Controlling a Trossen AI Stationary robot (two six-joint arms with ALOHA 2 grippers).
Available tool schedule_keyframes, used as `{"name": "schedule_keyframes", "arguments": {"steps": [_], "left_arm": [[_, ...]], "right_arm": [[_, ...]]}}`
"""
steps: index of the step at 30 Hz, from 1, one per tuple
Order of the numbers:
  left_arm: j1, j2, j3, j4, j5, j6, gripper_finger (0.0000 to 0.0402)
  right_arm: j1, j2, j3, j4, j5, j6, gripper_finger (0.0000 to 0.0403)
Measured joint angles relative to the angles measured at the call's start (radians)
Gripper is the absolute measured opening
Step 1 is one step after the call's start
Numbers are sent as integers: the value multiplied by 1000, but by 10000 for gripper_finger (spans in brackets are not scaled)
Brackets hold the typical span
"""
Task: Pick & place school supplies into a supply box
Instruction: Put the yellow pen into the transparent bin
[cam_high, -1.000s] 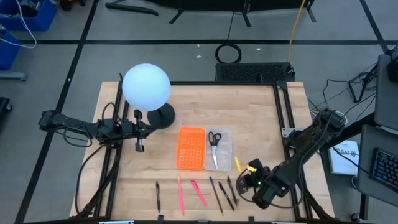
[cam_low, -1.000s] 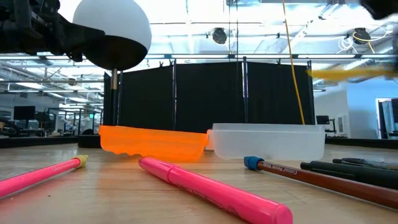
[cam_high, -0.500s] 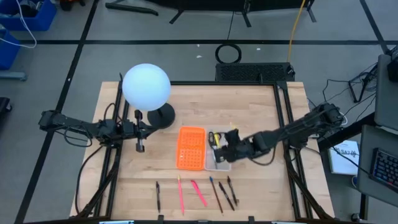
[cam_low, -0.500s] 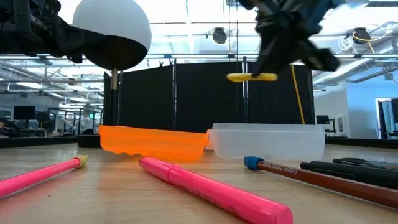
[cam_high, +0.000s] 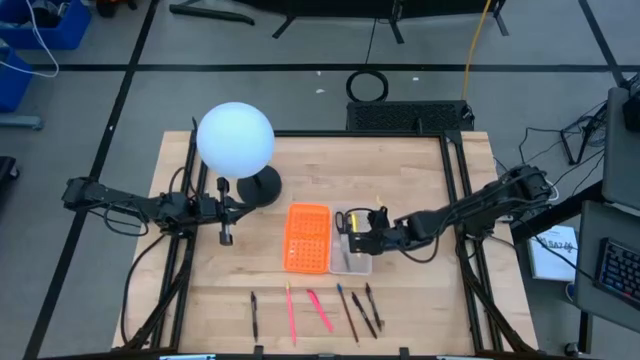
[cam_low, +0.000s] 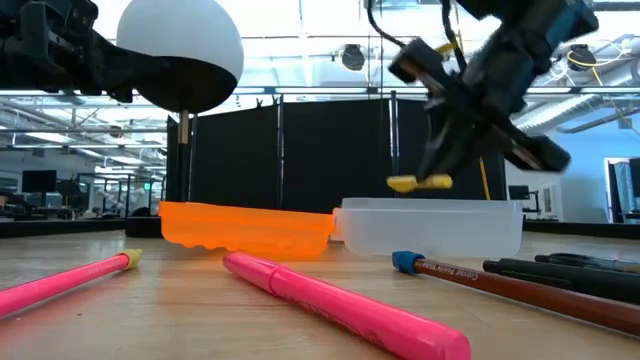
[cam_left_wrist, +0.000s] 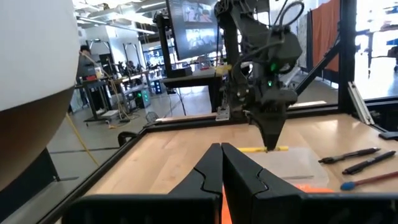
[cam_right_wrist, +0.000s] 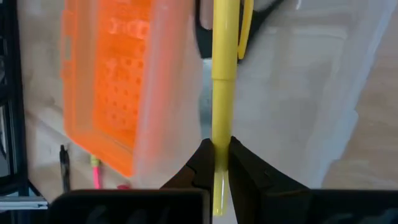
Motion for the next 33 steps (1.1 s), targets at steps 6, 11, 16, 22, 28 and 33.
{"name": "schedule_keyframes", "arguments": {"steps": [6, 11, 16, 22, 28, 33], "left_arm": [[0, 0, 0, 6, 0, 0, 10], [0, 0, 0, 6, 1, 6, 10], [0, 0, 0, 8, 2, 7, 10], [0, 0, 0, 8, 2, 5, 10], [0, 0, 0, 7, 2, 4, 10], [0, 0, 0, 6, 3, -20, 10]], "right_arm": [[-9, 3, -48, 59, -22, 1, 17], [-15, 52, -47, 95, -28, 14, 17], [-31, 148, -47, 193, -75, -4, 17], [-49, 165, -45, 211, -75, -30, 21], [-49, 166, -46, 240, -100, -32, 61], [-49, 159, -46, 242, -100, -53, 91]]}}
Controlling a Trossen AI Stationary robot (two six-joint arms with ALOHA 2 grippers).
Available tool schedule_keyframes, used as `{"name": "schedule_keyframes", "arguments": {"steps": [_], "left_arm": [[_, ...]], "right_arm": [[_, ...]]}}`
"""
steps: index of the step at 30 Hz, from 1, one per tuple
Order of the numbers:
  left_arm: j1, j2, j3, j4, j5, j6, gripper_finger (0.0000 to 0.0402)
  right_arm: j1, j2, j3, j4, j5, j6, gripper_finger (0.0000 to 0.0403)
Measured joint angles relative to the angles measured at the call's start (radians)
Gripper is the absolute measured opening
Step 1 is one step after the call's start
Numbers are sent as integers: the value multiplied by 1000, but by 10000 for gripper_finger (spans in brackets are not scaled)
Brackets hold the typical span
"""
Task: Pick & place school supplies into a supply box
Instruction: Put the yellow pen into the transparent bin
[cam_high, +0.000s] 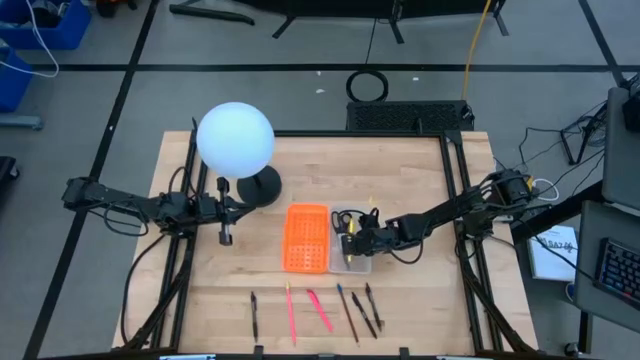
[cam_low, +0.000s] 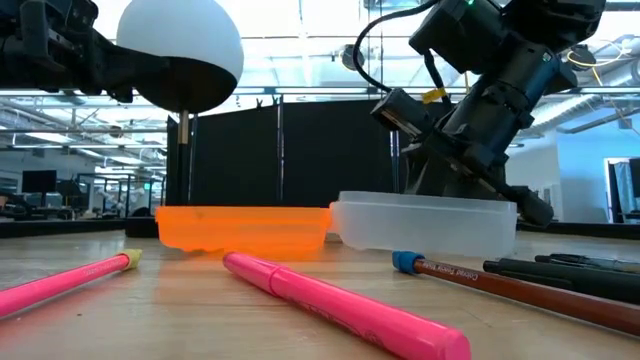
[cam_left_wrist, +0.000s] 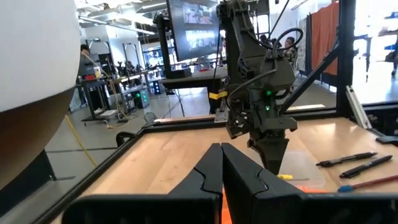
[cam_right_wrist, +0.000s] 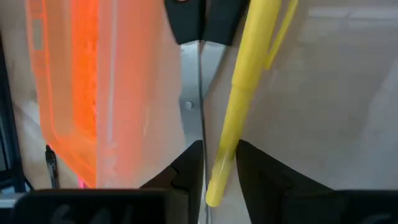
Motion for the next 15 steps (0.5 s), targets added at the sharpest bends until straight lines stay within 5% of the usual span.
{"name": "schedule_keyframes", "arguments": {"steps": [15], "left_arm": [[0, 0, 0, 0, 11, 3, 10]], "right_arm": [[61, -286, -1, -33, 255, -311, 66]]}}
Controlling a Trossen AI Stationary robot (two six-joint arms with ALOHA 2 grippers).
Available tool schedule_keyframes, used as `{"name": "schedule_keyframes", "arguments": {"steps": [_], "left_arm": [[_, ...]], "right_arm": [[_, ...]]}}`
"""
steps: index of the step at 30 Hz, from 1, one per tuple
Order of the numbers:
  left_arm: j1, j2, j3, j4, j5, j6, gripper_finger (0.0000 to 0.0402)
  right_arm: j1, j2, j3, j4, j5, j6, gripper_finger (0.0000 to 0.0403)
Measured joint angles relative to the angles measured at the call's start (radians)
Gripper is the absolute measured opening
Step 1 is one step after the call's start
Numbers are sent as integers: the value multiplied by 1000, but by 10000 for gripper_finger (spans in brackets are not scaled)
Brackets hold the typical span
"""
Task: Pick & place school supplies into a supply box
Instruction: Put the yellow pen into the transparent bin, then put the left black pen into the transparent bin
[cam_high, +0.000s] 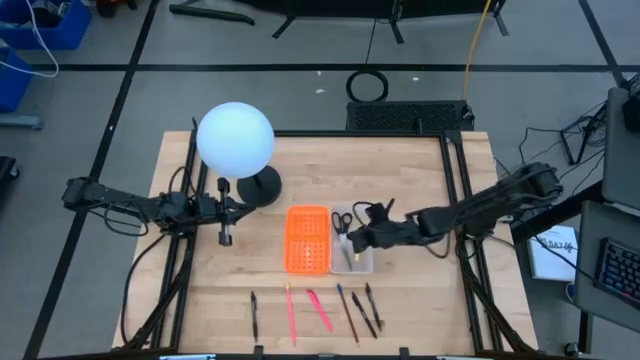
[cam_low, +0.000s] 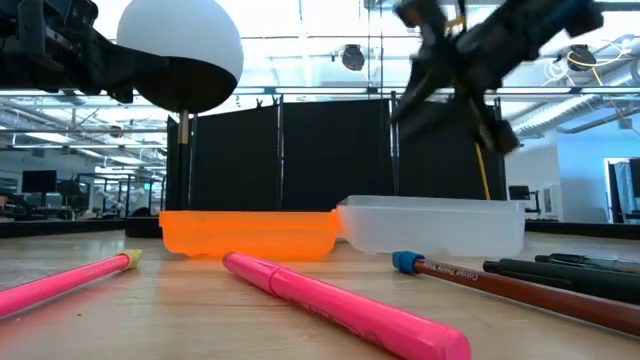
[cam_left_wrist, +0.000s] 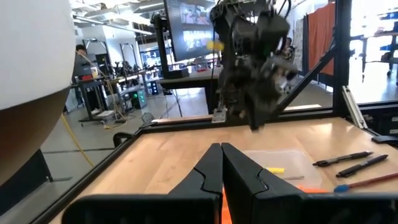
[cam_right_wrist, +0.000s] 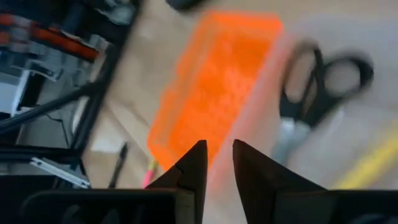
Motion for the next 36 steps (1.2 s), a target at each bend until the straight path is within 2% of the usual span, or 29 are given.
{"name": "schedule_keyframes", "arguments": {"steps": [5, 8, 11, 16, 20, 22, 26, 28, 30, 32, 36], "left_arm": [[0, 0, 0, 8, 0, 35, 10], [0, 0, 0, 19, 0, 39, 10], [0, 0, 0, 35, 0, 46, 10], [0, -1, 0, 118, -4, 178, 10], [0, 0, 0, 100, -5, 208, 10], [1, 0, 0, 79, -6, 204, 10], [1, 0, 0, 14, -1, 222, 10], [1, 0, 0, -8, 3, 230, 10], [1, 0, 0, -14, 2, 231, 10], [1, 0, 0, -13, 3, 235, 10], [1, 0, 0, -6, 3, 249, 10]], "right_arm": [[96, -139, 0, -103, 268, -126, 26], [140, -198, 0, -132, 298, -233, 4], [189, -224, 0, -135, 309, -378, 5], [229, -220, -42, -80, 395, -561, 1], [230, -219, -137, 73, 558, -690, 2], [219, -222, -200, 178, 540, -780, 1], [200, -252, -374, 455, 405, -1054, 1], [190, -311, -481, 645, 396, -1142, 1], [172, -389, -589, 813, 343, -1200, 0], [150, -469, -688, 887, 293, -1234, 0], [86, -622, -793, 854, 245, -1242, 0]]}}
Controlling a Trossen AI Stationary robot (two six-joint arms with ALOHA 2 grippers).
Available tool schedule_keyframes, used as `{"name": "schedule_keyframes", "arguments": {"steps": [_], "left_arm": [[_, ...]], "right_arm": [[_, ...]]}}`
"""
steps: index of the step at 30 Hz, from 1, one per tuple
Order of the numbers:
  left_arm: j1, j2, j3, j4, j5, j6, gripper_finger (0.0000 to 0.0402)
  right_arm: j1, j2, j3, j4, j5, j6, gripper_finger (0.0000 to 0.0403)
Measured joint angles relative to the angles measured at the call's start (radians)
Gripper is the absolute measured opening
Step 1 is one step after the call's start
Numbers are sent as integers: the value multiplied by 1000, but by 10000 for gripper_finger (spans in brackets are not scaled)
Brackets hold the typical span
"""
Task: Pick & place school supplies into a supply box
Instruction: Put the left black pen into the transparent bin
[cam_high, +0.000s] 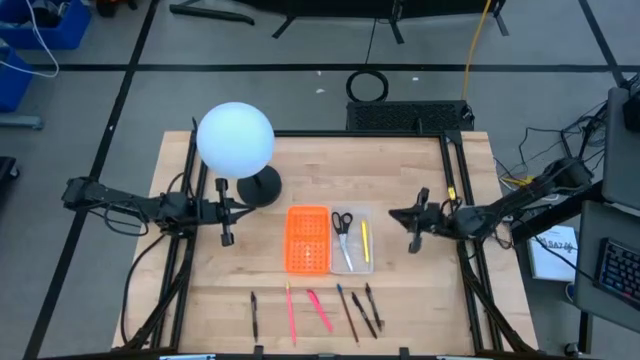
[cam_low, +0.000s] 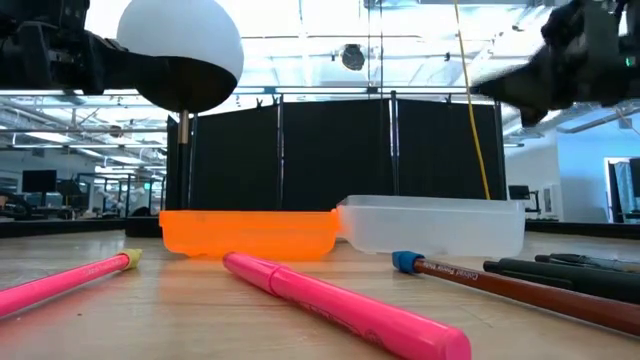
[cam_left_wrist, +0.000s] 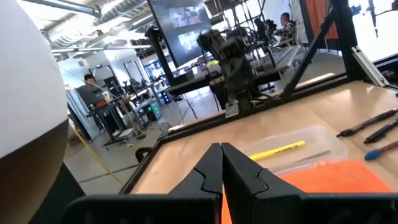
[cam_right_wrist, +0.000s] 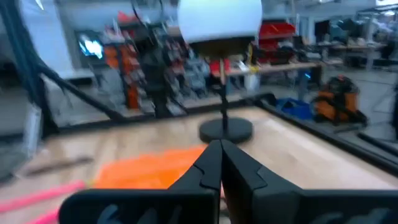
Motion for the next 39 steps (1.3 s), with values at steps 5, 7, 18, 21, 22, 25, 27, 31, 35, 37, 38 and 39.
{"name": "schedule_keyframes", "arguments": {"steps": [5, 7, 18, 21, 22, 25, 27, 31, 35, 37, 38, 39], "left_arm": [[0, 1, 0, 4, -13, -54, 10], [0, 2, 0, -12, -19, -100, 10], [0, 45, 0, -224, -175, -685, 10], [-1, 69, 0, -267, -231, -889, 10], [-3, 79, 0, -266, -250, -982, 10], [-38, 122, 17, -268, -266, -1117, 5], [-86, 169, 62, -292, -311, -1124, 5], [-226, 303, 247, -401, -463, -1144, 3], [-358, 477, 526, -719, -626, -1269, 3], [-403, 575, 673, -963, -656, -1483, 2], [-422, 628, 747, -1084, -651, -1589, 2], [-438, 685, 815, -1194, -634, -1688, 2]], "right_arm": [[-41, -175, 13, -110, -177, -92, 0], [-41, -243, 13, -95, -240, -148, 0], [-47, -479, 11, -329, -354, -230, 0], [-46, -489, 11, -393, -418, -228, 0], [-46, -489, 10, -406, -433, -226, 0], [-46, -489, 10, -431, -448, -201, 0], [-46, -489, 10, -436, -448, -194, 0], [-46, -489, 10, -441, -472, -183, 0], [-46, -489, 10, -442, -502, -190, 0], [-46, -489, 10, -445, -523, -190, 0], [-46, -489, 10, -445, -529, -191, 0], [-46, -489, 10, -445, -538, -191, 0]]}}
